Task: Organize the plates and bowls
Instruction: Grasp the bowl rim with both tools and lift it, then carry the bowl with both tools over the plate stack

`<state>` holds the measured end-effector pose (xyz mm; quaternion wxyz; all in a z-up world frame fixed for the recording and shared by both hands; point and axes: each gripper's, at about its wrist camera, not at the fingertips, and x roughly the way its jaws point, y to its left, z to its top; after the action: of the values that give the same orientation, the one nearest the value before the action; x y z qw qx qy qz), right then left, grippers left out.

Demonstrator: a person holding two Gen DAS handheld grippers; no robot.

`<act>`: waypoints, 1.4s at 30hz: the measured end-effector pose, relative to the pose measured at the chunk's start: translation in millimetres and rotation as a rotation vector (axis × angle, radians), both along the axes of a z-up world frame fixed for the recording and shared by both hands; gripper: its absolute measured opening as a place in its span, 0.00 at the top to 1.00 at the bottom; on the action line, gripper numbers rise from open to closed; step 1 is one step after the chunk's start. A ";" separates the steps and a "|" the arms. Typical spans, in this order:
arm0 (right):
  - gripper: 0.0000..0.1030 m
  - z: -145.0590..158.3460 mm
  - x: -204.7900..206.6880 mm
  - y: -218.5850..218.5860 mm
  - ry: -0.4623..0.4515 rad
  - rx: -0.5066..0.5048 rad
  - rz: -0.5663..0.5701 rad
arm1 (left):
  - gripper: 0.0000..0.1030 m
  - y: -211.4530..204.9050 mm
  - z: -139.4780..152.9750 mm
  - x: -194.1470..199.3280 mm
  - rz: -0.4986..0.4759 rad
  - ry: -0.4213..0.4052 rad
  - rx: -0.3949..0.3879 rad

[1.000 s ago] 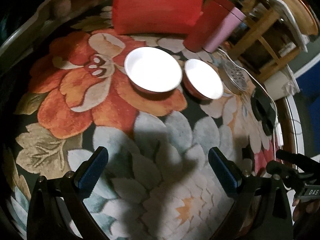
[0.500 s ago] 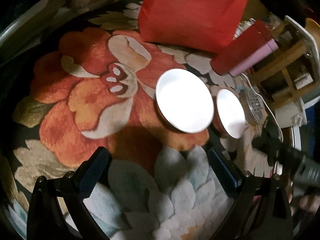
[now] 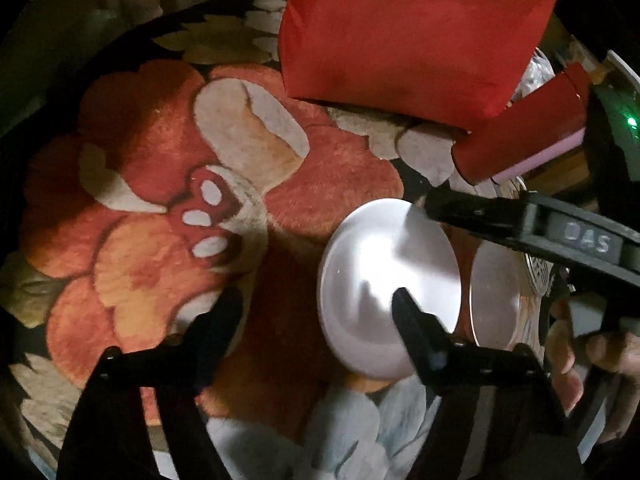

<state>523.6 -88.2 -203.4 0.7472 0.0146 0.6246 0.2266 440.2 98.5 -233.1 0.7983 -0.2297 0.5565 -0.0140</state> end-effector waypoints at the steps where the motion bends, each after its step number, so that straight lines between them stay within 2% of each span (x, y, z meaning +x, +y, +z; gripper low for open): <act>1: 0.31 -5.1 1.3 3.3 0.011 -0.011 0.007 | 0.40 -1.4 -3.0 1.8 0.000 0.007 -0.005; 4: 0.36 -16.6 3.1 8.8 0.040 -0.031 0.028 | 0.54 -7.1 -14.2 6.0 -0.016 0.036 -0.009; 6: 0.49 -22.2 -1.5 14.6 0.051 -0.043 0.063 | 0.69 -9.8 -21.4 6.8 -0.025 0.059 -0.014; 7: 0.56 -24.2 -5.0 19.3 0.048 -0.061 0.090 | 0.70 -10.8 -23.5 6.1 -0.031 0.065 -0.014; 8: 0.71 -25.7 -8.9 23.4 0.054 -0.060 0.118 | 0.75 -11.1 -22.2 4.9 -0.036 0.053 -0.006; 9: 0.76 -25.6 -11.7 26.0 0.052 -0.074 0.126 | 0.83 -11.0 -21.7 4.1 -0.049 0.050 -0.012; 11: 0.80 -22.1 -17.1 26.8 0.041 -0.066 0.127 | 0.88 -9.4 -19.3 1.9 -0.056 0.047 -0.018; 15: 0.81 -16.6 -33.9 24.4 0.082 0.002 0.107 | 0.88 2.7 -10.0 -8.0 -0.039 0.037 -0.017; 22: 0.81 1.8 -73.1 29.4 0.092 0.012 0.100 | 0.88 7.2 15.8 -30.4 -0.077 0.020 0.021; 32: 0.82 54.5 -114.0 18.9 0.086 0.064 0.066 | 0.88 6.6 69.7 -76.0 -0.122 0.005 0.062; 42: 0.82 106.2 -170.1 -13.9 0.098 0.122 -0.004 | 0.88 -20.0 134.7 -124.4 -0.208 -0.004 0.105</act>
<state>353.5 -102.1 -97.2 0.7138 0.0726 0.6455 0.2619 315.9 78.5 -98.4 0.8046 -0.1285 0.5757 -0.0679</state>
